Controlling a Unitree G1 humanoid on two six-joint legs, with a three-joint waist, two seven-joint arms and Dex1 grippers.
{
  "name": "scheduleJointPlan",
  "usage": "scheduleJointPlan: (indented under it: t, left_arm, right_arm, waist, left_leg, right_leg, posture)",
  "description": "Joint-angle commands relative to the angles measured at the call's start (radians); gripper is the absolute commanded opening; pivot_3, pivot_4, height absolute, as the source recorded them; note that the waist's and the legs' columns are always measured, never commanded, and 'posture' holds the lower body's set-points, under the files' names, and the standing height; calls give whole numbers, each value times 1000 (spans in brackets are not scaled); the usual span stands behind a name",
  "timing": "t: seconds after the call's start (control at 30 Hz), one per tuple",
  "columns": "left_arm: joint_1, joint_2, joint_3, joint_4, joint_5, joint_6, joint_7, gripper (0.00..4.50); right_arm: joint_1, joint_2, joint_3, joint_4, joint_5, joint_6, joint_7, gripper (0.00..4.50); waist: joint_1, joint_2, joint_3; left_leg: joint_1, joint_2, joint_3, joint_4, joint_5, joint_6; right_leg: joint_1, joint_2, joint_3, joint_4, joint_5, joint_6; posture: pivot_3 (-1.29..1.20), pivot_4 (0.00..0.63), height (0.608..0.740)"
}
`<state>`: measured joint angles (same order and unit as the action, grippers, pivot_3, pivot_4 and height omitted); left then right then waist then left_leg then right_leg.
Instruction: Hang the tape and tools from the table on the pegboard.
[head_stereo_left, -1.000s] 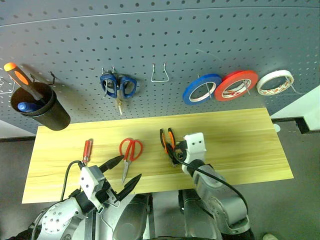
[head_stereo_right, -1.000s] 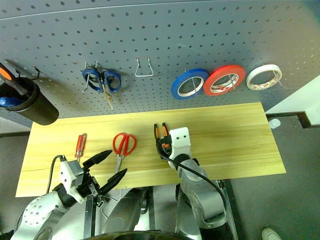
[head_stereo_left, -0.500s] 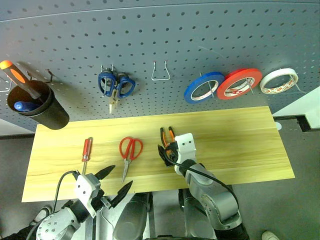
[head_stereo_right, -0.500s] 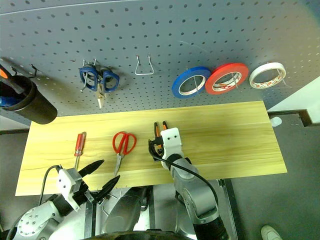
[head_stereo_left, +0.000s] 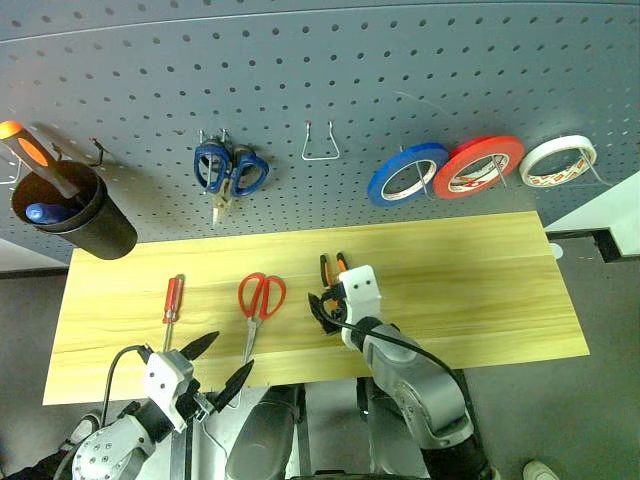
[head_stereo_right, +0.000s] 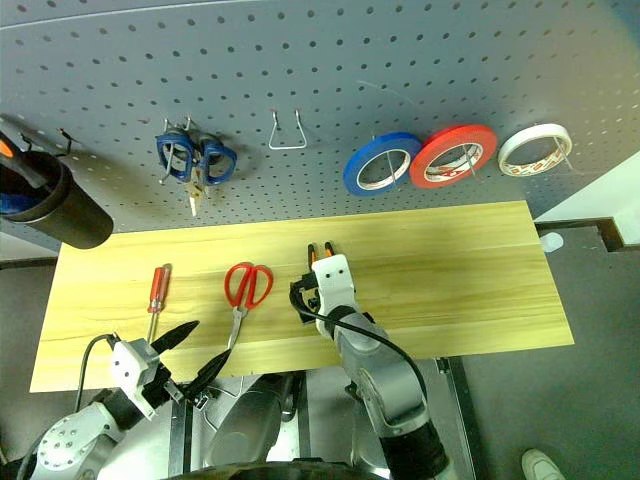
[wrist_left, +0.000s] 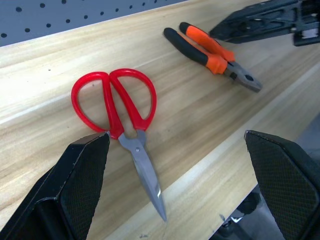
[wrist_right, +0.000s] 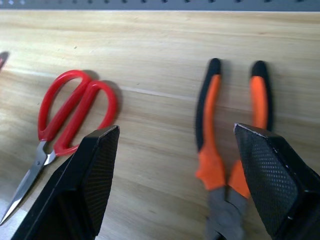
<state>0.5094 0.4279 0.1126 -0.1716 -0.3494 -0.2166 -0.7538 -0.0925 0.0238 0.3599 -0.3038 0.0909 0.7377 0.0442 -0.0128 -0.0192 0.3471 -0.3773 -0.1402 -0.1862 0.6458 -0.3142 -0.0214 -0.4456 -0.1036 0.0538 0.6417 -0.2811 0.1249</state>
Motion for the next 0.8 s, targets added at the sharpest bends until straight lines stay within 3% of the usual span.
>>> scheduleJointPlan:
  t: [0.03, 0.37, 0.8]
  left_arm:
    - [9, -7, 14, 33, -2, -51, -20, 4500]
    - [-10, -8, 13, 111, -3, -108, -49, 4500]
    - [-24, -5, 8, 136, -2, -120, -62, 4500]
  right_arm:
    - [-19, 25, 19, 30, -12, -5, 2, 3818]
    - [-67, 54, -21, 80, -46, -13, -54, 3818]
    - [23, 70, 14, -112, -70, 167, -124, 3818]
  waist:
    - [0, 0, 0]
    - [0, 0, 1]
    - [-2, 0, 0]
  left_leg:
    - [0, 0, 0, 0, 0, 0]
    - [0, 0, 0, 0, 0, 0]
    - [-6, 0, 0, 1, 0, 0]
  right_leg:
    - [0, 0, 0, 0, 0, 0]
    - [0, 0, 0, 0, 0, 0]
    - [-7, 0, 0, 2, 0, 0]
  posture:
    - [35, 401, 727]
    - [37, 403, 727]
    - [27, 403, 727]
